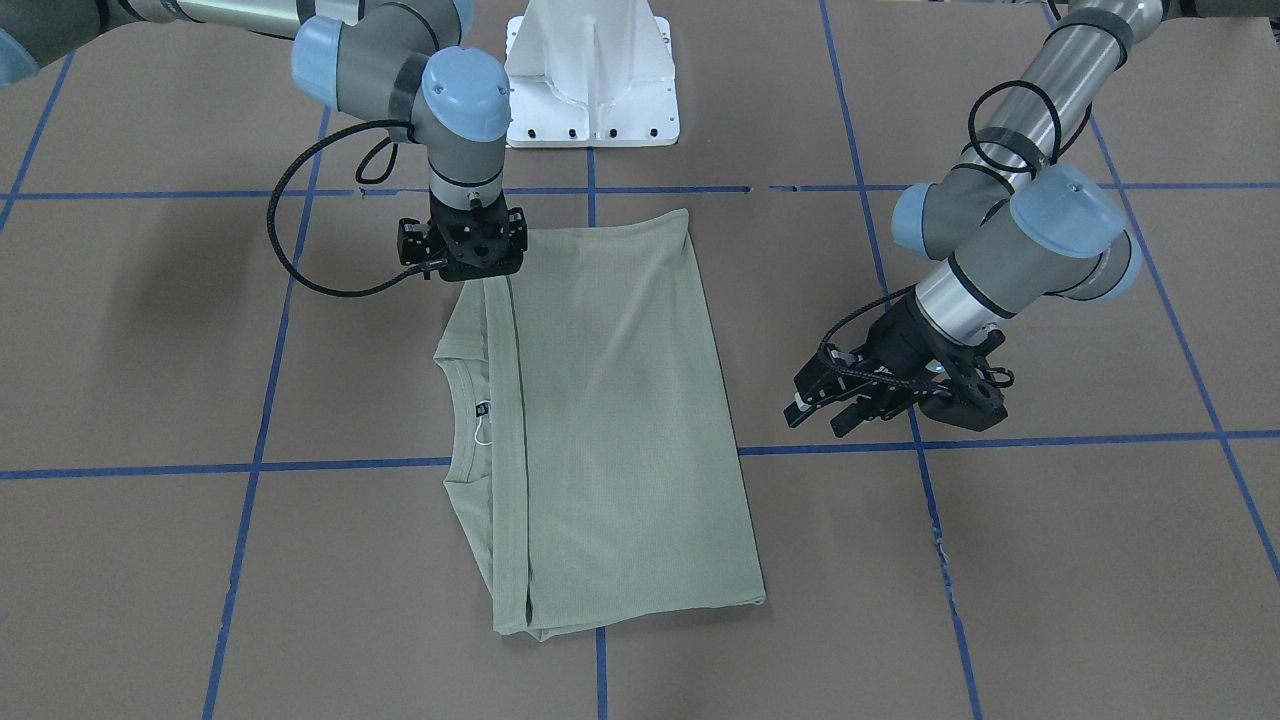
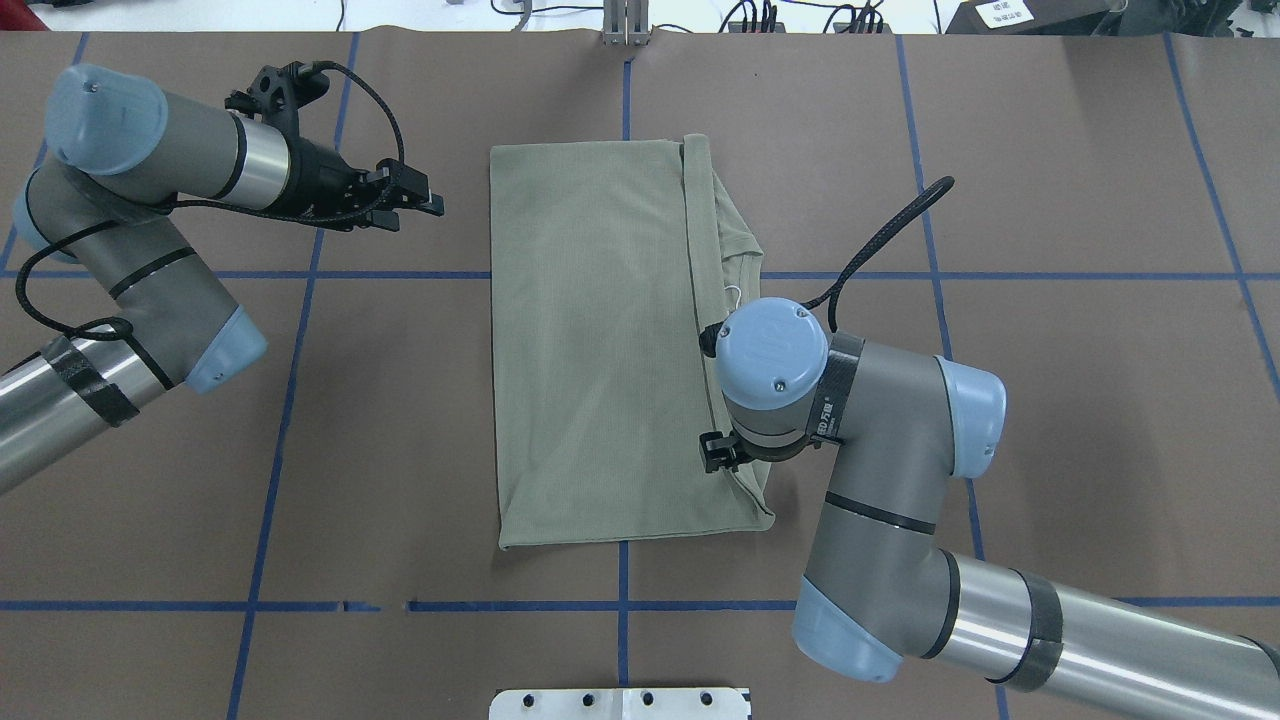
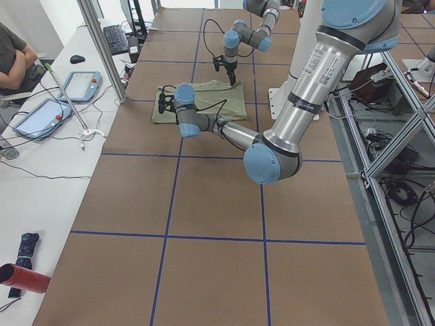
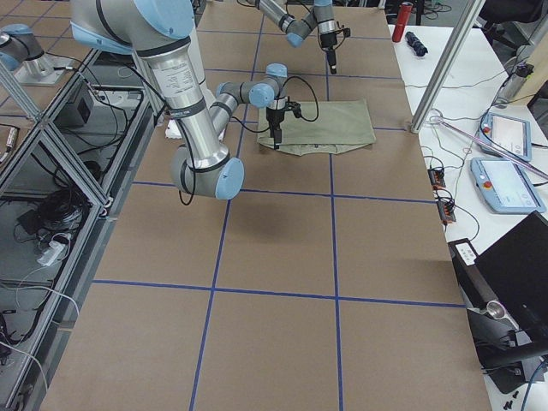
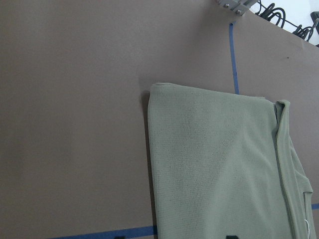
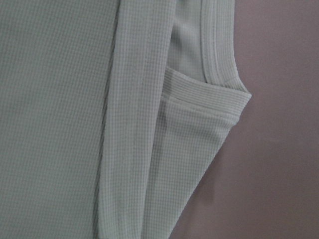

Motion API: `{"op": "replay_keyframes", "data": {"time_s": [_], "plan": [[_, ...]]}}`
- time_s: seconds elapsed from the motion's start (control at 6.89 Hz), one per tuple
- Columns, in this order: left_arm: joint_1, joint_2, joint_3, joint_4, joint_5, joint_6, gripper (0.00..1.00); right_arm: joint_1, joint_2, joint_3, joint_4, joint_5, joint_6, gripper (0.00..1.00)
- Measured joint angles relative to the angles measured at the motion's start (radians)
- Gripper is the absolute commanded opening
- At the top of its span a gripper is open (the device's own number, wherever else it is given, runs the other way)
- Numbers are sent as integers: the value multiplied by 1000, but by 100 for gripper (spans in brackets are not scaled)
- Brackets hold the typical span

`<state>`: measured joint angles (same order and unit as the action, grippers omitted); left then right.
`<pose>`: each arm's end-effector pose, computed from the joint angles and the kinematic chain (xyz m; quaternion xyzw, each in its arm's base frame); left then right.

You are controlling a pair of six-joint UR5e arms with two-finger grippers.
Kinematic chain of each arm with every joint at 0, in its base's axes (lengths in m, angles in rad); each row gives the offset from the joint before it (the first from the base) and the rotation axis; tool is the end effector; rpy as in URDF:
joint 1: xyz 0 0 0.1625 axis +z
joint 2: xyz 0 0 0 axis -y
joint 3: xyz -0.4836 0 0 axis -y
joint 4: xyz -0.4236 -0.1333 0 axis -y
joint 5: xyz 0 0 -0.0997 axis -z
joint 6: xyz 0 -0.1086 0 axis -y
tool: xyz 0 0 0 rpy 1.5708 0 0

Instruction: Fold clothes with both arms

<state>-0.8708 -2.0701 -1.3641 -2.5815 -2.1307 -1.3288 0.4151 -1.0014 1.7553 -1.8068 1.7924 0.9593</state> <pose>0.4268 -0.6241 0.3930 0.1213 0.6110 -0.0769 0.7785 -0.6043 -0.3859 0.3225 0.0319 -0.2742 -0.1224 0.9533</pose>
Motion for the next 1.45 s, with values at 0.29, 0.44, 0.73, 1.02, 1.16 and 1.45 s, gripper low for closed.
{"op": "replay_keyframes", "data": {"time_s": [0.29,0.44,0.73,1.02,1.16,1.45], "plan": [[0,1,-1,0,1,-1,76,-15,5,-23,1,-25,-13,100],[1,1,-1,0,1,-1,77,-25,14,-30,2,-36,-18,100],[0,2,-1,0,2,-1,77,-34,29,-35,4,-42,-19,100],[1,2,-2,0,2,-1,77,-40,32,-36,6,-42,-15,100],[1,2,-2,0,3,-1,77,-45,29,-36,5,-42,-13,100],[1,2,-3,0,3,-1,77,-28,-2,-20,2,-32,-24,100]]}}
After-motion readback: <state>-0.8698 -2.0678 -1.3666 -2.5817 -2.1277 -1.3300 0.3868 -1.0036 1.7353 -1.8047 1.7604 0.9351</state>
